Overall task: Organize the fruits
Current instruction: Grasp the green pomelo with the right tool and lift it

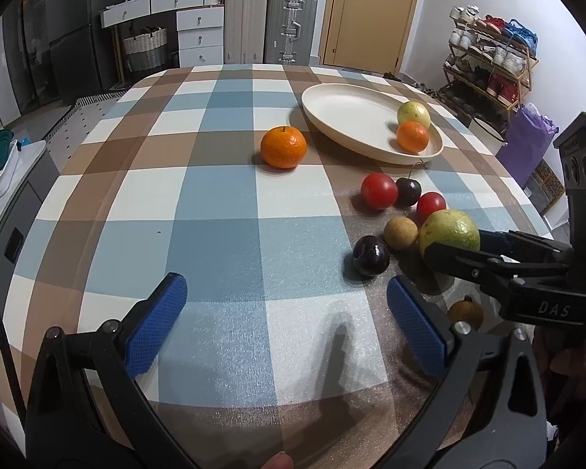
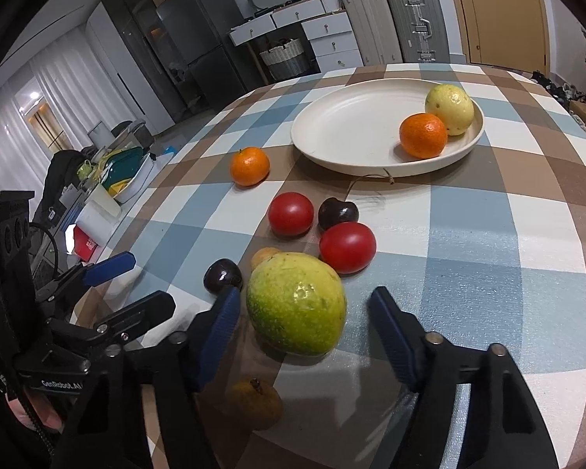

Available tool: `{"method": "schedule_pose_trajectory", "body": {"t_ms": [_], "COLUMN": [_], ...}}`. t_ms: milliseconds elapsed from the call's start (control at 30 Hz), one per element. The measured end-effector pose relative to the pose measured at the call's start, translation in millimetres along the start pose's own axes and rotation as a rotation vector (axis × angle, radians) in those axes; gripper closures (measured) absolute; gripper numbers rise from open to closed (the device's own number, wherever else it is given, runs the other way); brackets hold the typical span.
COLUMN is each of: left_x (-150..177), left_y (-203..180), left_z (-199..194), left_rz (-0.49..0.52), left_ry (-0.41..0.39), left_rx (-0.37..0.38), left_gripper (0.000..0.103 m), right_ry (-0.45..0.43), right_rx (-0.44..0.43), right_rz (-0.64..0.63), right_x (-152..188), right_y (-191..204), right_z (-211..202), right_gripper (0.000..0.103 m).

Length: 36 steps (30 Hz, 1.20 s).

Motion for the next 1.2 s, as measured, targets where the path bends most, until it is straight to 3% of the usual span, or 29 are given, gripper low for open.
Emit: {"method": "schedule_pose_trajectory", "body": {"t_ms": [100, 667, 1200], "left_x": [2.0, 3.8, 7.9], "left_y": [0.2, 0.2, -42.7], "left_z": [-0.9, -3.5, -4.0], "left_rz": [-0.001, -0.008, 0.030], "left_ry": [0.001, 0.004, 0.035], "left_rx": [-0.002, -0.001, 0.108], "left_gripper": [0.001, 0.001, 0.001], "right_ry": [0.001, -0.046, -0.113], "right_rx": [-0.017, -0.046, -0.043], "right_rz": [-0.006, -0.023, 0.019], "right_x": [1.6, -1.7, -13.4], "right_y": [3.4, 9.8, -9.6], "right_z": [-0.6, -17.5, -47.4], "right_gripper": [0.053, 0.054, 0.054]}}
Point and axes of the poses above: each gripper's, at about its wrist camera, not at the fingertips, and z roughly the way its jaws point, y to its left, x to its underside, the point moved 10 cm from there along z, roughly the way its jaws point, and after that the axes turned 9 degrees about z, right-handed, at the moved point
